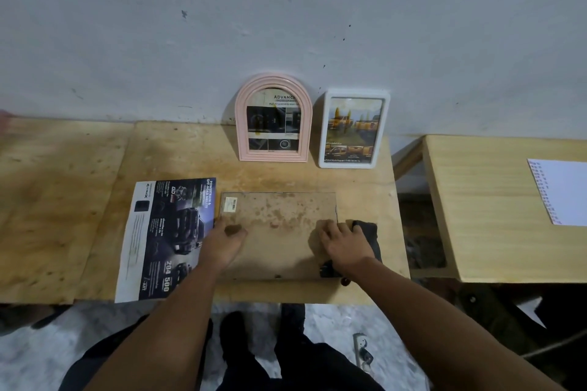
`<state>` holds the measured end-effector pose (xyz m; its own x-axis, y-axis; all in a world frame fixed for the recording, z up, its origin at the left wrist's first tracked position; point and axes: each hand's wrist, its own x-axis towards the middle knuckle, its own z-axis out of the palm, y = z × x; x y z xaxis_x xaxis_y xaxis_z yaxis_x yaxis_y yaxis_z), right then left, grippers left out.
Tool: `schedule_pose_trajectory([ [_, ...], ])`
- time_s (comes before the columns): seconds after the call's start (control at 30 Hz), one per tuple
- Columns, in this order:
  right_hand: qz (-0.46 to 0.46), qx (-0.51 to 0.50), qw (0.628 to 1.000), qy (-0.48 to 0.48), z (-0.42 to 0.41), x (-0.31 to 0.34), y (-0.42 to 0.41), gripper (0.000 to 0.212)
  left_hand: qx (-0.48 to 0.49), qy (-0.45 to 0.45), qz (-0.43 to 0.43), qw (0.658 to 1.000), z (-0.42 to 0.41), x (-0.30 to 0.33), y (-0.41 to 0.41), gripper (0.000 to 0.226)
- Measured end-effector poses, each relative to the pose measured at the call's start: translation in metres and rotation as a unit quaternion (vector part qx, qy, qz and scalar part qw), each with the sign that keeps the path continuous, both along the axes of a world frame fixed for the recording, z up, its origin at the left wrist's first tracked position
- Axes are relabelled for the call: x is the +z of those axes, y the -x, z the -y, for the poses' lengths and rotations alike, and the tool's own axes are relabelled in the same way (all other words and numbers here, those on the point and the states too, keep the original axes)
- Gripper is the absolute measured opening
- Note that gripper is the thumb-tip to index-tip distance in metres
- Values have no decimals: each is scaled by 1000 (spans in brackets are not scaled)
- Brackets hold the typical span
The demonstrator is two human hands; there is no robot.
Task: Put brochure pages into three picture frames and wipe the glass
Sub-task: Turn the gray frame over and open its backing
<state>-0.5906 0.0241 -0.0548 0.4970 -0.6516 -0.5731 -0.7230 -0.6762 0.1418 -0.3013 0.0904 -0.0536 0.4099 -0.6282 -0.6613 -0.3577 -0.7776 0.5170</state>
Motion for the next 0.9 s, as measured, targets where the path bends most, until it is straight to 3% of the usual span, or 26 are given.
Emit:
schedule_pose_trajectory([
  [0.1,13,-11,1000,16,0,0,6,59,2,-6,2,1000,0,-2,0,77],
  [0.27,31,-41,999,-11,-3,-8,19,70,-4,-5,1,1000,1,-3,0,74],
  [0.63,121,-148,981,-16,-21,-1,28,61,-13,-7,-3,1000,0,-3,1,77],
  [0.8,191,-310,931,-32,-26,0,18,45,-19,1,-4,1000,0,-1,5,79],
  [0.9,235,-434,868,-48,-24,1,9,24,-19,-4,-19,1000,0,-4,3,82],
])
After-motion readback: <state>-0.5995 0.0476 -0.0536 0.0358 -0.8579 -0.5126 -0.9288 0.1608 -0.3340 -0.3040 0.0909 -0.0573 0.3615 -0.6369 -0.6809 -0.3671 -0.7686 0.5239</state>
